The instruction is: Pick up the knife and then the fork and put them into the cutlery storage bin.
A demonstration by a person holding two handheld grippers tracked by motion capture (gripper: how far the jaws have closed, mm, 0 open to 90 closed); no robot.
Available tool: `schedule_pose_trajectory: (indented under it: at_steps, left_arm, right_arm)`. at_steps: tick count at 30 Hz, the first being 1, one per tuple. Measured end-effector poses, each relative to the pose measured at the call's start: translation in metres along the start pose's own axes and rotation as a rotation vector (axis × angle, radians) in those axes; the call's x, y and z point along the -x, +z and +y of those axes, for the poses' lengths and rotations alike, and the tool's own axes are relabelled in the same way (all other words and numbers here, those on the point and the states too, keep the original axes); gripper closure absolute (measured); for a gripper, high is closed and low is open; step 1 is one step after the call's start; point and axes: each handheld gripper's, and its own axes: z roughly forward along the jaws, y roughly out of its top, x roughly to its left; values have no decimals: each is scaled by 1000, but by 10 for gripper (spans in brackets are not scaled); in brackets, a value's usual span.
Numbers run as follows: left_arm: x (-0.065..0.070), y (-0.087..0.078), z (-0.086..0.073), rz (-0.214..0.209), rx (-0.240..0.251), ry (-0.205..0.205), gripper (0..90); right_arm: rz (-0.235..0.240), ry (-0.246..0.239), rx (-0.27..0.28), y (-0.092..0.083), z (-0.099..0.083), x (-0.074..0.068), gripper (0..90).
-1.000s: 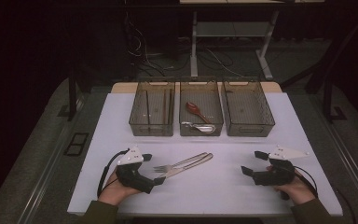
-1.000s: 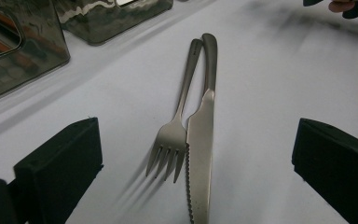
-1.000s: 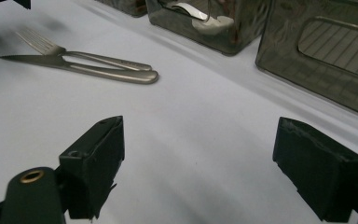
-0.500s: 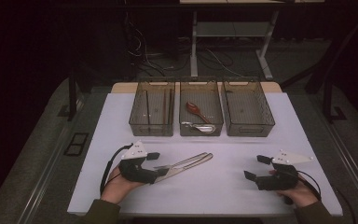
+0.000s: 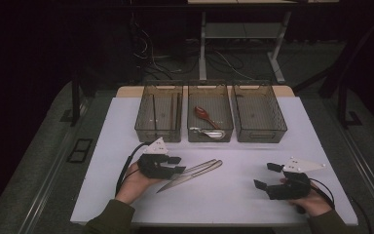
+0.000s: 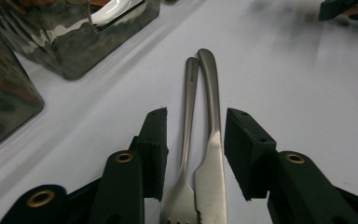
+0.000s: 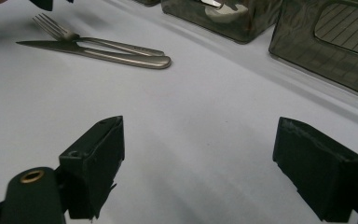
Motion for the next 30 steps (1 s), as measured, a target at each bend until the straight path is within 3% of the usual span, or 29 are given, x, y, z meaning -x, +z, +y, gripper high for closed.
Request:
schedule_pose_trajectory:
  at_steps: [9,16,26,30]
  left_arm:
    - [-15,20,7,-47,-48,4,685]
    - [-15,32,7,-77,-94,28,742]
    - [-11,41,2,-62,-183,68,767]
    - [-10,42,1,-48,-186,85,794]
  right_arm:
    - [1,3,4,0,1,1,163]
    - [-3,-5,-1,1,1,1,163]
    - [-4,-18,-11,2,1,0,163]
    - [-4,-23,-11,3,1,-1,164]
